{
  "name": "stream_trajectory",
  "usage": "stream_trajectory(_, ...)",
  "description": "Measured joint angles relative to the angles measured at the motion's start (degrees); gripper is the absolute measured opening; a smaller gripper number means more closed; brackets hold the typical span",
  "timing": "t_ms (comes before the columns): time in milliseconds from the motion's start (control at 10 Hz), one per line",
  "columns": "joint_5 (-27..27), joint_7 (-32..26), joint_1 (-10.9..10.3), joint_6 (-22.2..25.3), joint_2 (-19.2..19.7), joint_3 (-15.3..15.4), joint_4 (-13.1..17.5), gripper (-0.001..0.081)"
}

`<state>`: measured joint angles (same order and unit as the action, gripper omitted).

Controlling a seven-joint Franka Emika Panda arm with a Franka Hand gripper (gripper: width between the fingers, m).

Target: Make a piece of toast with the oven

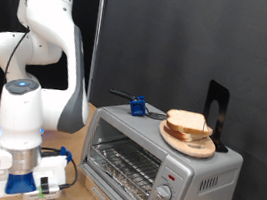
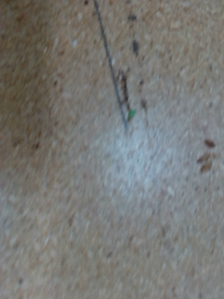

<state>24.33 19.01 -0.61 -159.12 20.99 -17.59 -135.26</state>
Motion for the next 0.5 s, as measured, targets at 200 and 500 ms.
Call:
stream_trajectory(200,0.0,-1.9,1.8,1.0,-2.1,-0.8,-1.2,0.0809)
stream_trajectory(500,4.4,-8.3,3.6,4.4,-4.2,1.2,-1.9,0.0809)
